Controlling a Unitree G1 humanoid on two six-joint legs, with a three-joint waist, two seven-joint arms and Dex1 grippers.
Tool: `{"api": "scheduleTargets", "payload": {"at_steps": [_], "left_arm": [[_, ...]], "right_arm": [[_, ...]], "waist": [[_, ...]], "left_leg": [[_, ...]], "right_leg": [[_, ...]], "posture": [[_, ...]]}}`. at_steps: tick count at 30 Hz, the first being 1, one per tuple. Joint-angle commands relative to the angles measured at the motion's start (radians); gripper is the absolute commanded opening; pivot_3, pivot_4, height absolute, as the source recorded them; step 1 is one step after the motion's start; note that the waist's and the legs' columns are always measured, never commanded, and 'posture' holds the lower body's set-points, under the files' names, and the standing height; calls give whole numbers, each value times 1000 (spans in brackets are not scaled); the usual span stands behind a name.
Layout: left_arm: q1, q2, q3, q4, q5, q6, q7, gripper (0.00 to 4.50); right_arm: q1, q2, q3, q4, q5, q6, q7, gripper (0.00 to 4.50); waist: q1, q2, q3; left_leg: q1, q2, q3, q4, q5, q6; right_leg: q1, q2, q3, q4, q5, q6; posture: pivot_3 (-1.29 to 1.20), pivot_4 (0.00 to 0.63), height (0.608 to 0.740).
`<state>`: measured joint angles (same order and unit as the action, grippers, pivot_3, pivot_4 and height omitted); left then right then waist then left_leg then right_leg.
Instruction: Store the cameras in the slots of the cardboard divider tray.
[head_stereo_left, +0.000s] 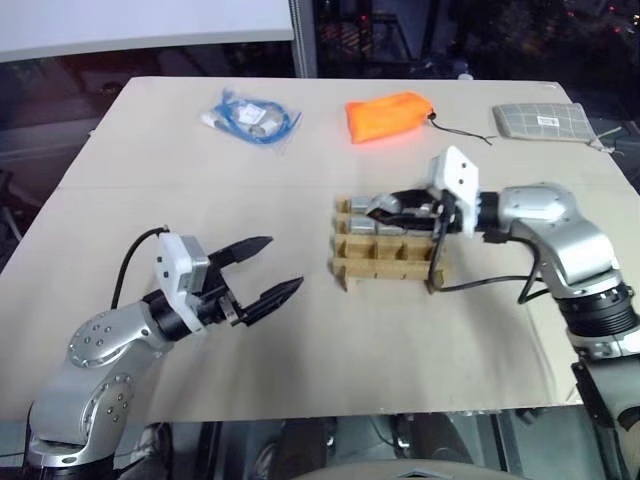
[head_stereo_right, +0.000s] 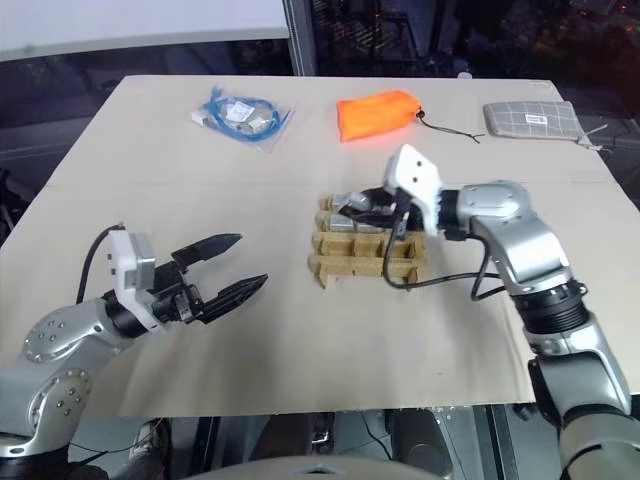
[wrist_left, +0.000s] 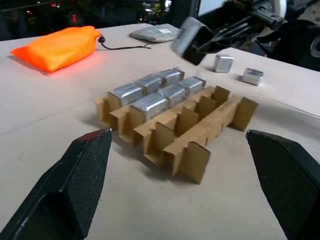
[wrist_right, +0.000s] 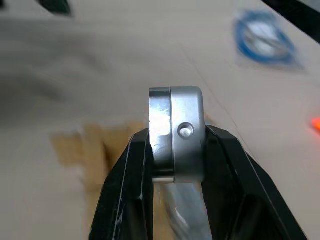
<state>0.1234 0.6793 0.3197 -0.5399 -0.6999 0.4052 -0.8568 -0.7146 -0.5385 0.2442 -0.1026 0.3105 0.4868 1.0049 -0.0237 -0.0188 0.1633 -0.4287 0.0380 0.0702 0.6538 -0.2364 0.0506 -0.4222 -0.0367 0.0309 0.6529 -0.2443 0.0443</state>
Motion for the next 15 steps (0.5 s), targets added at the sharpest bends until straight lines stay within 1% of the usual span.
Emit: {"api": "scheduleTargets", "payload": {"at_steps": [1,9,15], "left_arm": [[24,29,55,-40,-23,-18,-32,4500],[116,63,130,-68,-59,-15,-93,4500],[147,55,168,-71,-70,-13,-81,4500]], "right_arm": [[-8,5,32,-25,-14,-3,28,769],[-19,24,82,25,-70,-46,47,769],[-36,43,124,106,-151,-163,65,769]], "waist": [[6,0,0],[10,0,0],[9,0,0]], "left_leg": [[0,-1,0,1,0,0],[-1,-1,0,3,0,0],[0,-1,0,4,0,0]], "right_leg": [[0,0,0,1,0,0],[0,-1,-1,1,0,0],[0,0,0,3,0,0]], "posture": [[0,150,740],[0,150,740],[0,150,740]]}}
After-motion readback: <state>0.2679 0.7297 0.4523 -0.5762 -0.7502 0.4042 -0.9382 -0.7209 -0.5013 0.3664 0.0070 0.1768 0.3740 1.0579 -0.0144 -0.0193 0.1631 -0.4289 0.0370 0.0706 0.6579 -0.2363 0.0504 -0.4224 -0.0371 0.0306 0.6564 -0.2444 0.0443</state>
